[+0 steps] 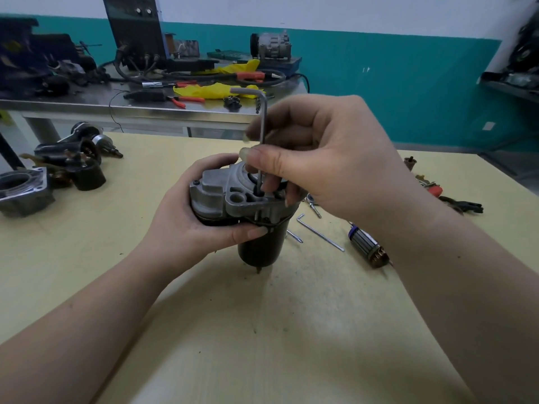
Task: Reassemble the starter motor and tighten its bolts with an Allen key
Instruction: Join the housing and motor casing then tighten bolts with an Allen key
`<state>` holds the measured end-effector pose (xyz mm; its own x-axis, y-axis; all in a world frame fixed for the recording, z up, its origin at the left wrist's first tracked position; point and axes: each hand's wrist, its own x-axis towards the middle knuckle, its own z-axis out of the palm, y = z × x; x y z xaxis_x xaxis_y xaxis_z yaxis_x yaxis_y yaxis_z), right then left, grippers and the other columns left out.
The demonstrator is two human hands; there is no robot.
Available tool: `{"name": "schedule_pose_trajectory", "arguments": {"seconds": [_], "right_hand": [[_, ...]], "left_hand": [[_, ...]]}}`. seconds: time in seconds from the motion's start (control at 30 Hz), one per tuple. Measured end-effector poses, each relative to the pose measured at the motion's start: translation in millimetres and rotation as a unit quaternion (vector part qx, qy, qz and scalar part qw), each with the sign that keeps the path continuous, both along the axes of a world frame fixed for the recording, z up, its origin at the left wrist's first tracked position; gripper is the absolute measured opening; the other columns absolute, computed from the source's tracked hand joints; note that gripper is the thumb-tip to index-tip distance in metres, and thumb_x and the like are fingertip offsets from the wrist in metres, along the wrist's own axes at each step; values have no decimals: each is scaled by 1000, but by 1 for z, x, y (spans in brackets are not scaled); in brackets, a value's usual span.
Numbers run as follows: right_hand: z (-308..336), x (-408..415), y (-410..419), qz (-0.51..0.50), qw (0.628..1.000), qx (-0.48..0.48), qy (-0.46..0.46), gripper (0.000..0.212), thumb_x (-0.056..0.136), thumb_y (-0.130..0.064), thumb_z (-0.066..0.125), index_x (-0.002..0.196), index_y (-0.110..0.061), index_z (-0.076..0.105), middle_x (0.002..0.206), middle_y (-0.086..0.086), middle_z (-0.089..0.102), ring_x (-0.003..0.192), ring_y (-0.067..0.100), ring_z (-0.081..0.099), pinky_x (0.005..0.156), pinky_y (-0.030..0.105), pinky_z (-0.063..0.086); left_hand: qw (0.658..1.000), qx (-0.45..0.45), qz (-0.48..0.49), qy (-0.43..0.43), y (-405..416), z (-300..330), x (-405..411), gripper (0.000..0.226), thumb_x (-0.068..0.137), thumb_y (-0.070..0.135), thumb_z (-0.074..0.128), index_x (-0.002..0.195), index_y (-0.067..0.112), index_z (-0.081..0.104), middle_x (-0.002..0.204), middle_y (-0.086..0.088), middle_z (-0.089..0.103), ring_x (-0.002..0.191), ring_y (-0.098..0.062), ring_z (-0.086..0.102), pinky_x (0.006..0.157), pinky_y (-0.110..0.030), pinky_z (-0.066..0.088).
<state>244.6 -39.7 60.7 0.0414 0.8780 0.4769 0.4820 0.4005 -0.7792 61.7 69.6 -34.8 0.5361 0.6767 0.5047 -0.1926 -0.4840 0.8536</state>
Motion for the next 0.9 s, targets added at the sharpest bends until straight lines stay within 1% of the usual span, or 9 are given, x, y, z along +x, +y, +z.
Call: {"name": "schedule_pose_trajectory", "arguments": {"seconds": [0.1, 0.23, 0.4, 0.47, 0.57, 0.6, 0.67, 0.77, 0.9], "right_hand": [[4, 2, -2, 14, 1000, -12, -17, 16, 100, -13, 71, 114, -21, 70, 85, 2, 80, 69, 20, 77, 53, 29, 59], [1, 0, 0, -2, 1000, 0, 0, 11, 97, -12, 76, 92, -21, 74, 78, 2, 78, 60, 19, 74, 51, 28, 57], [-4, -4, 3, -34, 999, 29, -1, 9, 93, -17, 82, 91, -20, 74, 74, -2, 77, 56, 16, 73, 49, 25, 56], [-4, -5, 2, -33, 999, 40, -13, 17, 93, -17, 81, 106, -21, 71, 74, 0, 76, 57, 16, 74, 50, 25, 56], [1, -4, -1, -10, 996, 70, -60, 67, 94, -12, 77, 152, -28, 48, 75, 6, 72, 60, 23, 73, 55, 31, 60], [1, -3, -1, -7, 993, 84, -86, 72, 96, -10, 74, 157, -31, 43, 77, 8, 70, 60, 25, 70, 56, 35, 61], [2, -3, -1, -16, 987, 99, -123, 61, 99, -11, 68, 154, -31, 49, 77, 8, 67, 64, 27, 66, 60, 43, 60], [1, -2, 0, -19, 989, 97, -113, 43, 104, -14, 62, 144, -29, 59, 78, 13, 68, 64, 29, 65, 60, 44, 58], [5, 2, 0, 7, 993, 89, -83, 44, 110, -17, 52, 153, -28, 51, 78, 15, 69, 60, 28, 65, 55, 32, 55]], "left_hand": [[1000, -3, -2, 2, -1, 0, 0, 91, 54, 31, 99, 136, 34, 61, 126, 7, 77, 119, -15, 74, 94, -21, 59], [1000, -1, -2, 3, 0, 0, 0, 92, 54, 32, 100, 137, 33, 60, 127, 7, 76, 119, -15, 74, 95, -22, 59], [1000, -10, -6, -3, 2, 0, -1, 100, 50, 40, 104, 138, 28, 60, 127, 1, 76, 121, -21, 73, 99, -29, 60], [1000, -13, -13, -6, 0, 2, -1, 98, 51, 50, 104, 137, 29, 61, 128, 1, 76, 123, -21, 73, 99, -28, 59], [1000, -11, -9, -11, -2, 4, 1, 83, 58, 37, 99, 133, 32, 63, 126, 3, 77, 121, -19, 73, 97, -26, 59], [1000, -12, -6, -10, -2, 4, 2, 80, 59, 34, 97, 132, 33, 64, 125, 3, 77, 120, -19, 74, 97, -26, 59], [1000, -16, -5, -8, -3, 3, 3, 76, 61, 33, 97, 130, 35, 66, 125, 2, 77, 119, -19, 75, 96, -27, 60], [1000, -19, -7, -9, -5, 5, 4, 74, 61, 32, 97, 129, 35, 68, 124, 3, 78, 116, -18, 76, 93, -27, 61], [1000, -17, -12, -6, -6, 6, 4, 74, 62, 31, 96, 131, 31, 67, 124, 6, 78, 116, -14, 75, 91, -22, 60]]}}
